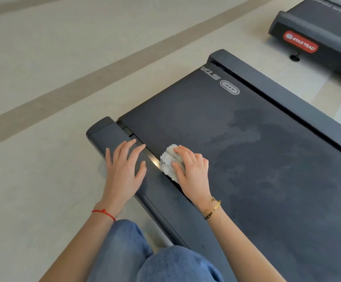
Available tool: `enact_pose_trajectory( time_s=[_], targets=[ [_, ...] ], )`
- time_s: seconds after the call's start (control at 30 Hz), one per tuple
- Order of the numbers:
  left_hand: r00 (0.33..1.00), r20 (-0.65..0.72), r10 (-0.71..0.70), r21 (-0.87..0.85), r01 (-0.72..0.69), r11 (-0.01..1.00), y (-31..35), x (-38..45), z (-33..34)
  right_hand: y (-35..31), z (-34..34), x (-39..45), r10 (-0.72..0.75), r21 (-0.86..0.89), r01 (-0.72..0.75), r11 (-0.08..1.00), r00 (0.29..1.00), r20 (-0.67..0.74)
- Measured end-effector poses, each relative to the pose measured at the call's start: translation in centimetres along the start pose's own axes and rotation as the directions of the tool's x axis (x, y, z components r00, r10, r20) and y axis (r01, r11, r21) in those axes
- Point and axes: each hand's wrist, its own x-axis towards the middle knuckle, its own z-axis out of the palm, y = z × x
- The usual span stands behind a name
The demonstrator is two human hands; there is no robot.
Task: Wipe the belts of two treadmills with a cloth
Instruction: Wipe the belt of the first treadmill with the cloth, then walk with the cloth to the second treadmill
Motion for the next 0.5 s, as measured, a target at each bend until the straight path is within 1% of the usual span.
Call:
enact_pose_trajectory(
  time_s=[0.1,0.2,0.37,0.5],
  targets=[
    [0.997,-0.018,-0.079,0.001,0.079,0.997,-1.4,0.8,-2.8,-2.7,-0.6,2.5,-0.026,0.025,0.025,0.999,0.998,0.048],
    [0.988,-0.046,-0.146,-0.015,0.146,0.989,-2.4,1.7,-7.1,-6.0,-2.5,5.2,-0.047,0.044,0.043,0.998,0.995,0.085],
    [0.976,-0.082,-0.204,0.032,0.207,0.978,-3.3,3.9,-16.3,-12.3,-7.1,10.6,-0.107,0.087,0.098,0.991,0.989,0.105],
    [0.949,-0.165,-0.27,0.039,0.279,0.959,-3.2,5.4,-24.0,-17.4,-10.5,15.3,-0.144,0.109,0.134,0.985,0.985,0.093]
  ],
)
